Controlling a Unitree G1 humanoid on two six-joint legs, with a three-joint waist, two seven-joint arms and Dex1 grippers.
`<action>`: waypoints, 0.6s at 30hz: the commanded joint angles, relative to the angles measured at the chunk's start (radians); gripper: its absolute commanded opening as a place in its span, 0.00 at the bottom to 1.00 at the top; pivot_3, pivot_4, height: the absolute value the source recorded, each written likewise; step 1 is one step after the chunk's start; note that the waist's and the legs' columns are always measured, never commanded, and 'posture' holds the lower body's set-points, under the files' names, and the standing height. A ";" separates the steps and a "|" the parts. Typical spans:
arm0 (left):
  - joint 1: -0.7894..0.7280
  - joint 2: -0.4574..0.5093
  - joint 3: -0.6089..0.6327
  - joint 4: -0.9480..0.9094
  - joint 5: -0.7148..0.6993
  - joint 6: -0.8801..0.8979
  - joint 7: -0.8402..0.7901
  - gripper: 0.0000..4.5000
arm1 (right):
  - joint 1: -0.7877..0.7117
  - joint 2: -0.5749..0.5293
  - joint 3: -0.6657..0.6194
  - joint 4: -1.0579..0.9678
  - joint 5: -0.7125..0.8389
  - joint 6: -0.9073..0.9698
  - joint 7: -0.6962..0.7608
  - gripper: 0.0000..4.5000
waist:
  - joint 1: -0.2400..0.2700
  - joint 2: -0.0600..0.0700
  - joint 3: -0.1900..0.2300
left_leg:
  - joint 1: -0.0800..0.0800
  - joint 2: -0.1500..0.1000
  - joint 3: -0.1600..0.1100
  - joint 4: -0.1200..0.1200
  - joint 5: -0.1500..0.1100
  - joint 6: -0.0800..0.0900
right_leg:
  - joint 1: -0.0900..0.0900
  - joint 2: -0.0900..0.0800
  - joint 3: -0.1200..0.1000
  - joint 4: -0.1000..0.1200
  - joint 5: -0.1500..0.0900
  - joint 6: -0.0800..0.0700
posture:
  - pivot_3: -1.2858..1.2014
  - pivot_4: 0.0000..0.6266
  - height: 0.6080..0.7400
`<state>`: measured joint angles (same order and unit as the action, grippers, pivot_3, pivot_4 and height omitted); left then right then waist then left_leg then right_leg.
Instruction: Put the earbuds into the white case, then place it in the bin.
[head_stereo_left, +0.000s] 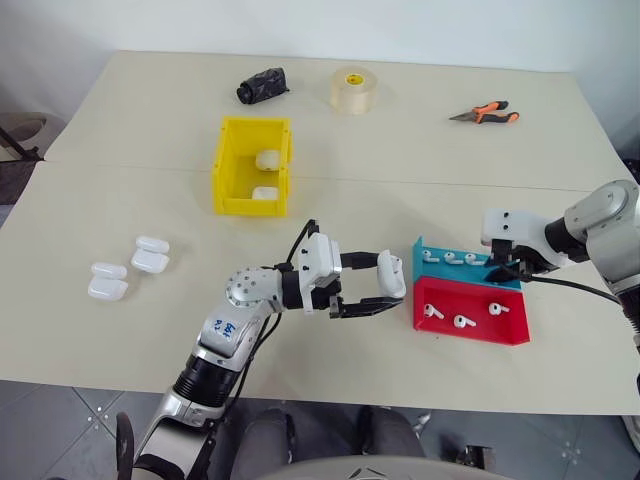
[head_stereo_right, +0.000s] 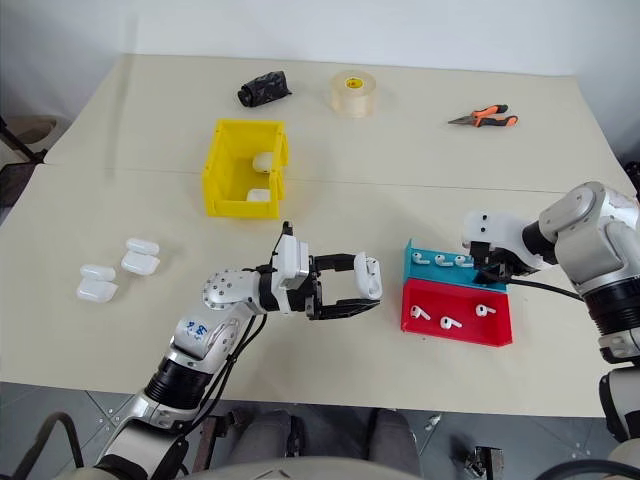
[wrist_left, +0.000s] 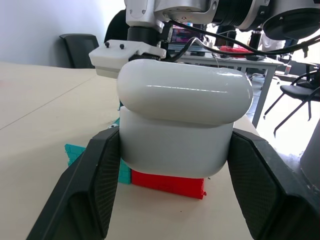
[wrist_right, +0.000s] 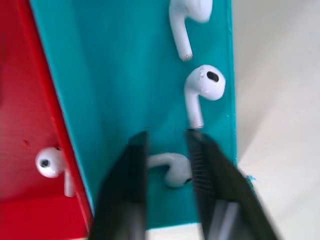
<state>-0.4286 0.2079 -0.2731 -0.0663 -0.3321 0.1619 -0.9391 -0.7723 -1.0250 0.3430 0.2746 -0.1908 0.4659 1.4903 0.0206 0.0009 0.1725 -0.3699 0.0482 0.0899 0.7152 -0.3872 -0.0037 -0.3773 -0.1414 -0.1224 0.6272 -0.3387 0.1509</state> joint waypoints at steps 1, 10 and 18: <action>-0.006 -0.005 0.007 -0.040 -0.018 -0.008 -0.002 0.63 | -0.014 -0.005 -0.039 -0.038 0.029 0.040 0.007 0.60 | 0.001 0.000 0.000 | 0.000 0.000 0.000 0.000 0.000 0.000 | 0.000 0.000 0.000 0.000 0.000 0.000 | 0.52 0.24 1.00; -0.013 -0.009 0.006 -0.035 -0.019 -0.007 -0.003 0.63 | -0.031 0.027 -0.020 -0.019 0.023 0.016 -0.048 0.74 | 0.000 0.000 0.000 | 0.000 0.000 0.000 0.000 0.000 0.000 | 0.000 0.000 0.000 0.000 0.000 0.000 | 0.52 0.24 1.00; -0.016 -0.009 0.008 -0.036 -0.019 -0.005 0.000 0.63 | -0.044 0.050 -0.001 0.018 0.002 -0.066 -0.062 0.74 | 0.000 0.000 0.000 | 0.000 0.000 0.000 0.000 0.000 0.000 | 0.000 0.000 0.000 0.000 0.000 0.000 | 0.52 0.24 1.00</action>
<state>-0.4289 0.2074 -0.2728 -0.0662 -0.3324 0.1628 -0.9392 -0.7954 -0.9684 0.3463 0.2866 -0.1777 0.4299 1.4295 0.0202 0.0009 0.1725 -0.3700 0.0481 0.0900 0.7151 -0.3872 -0.0037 -0.3773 -0.1414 -0.1225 0.6271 -0.3387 0.1509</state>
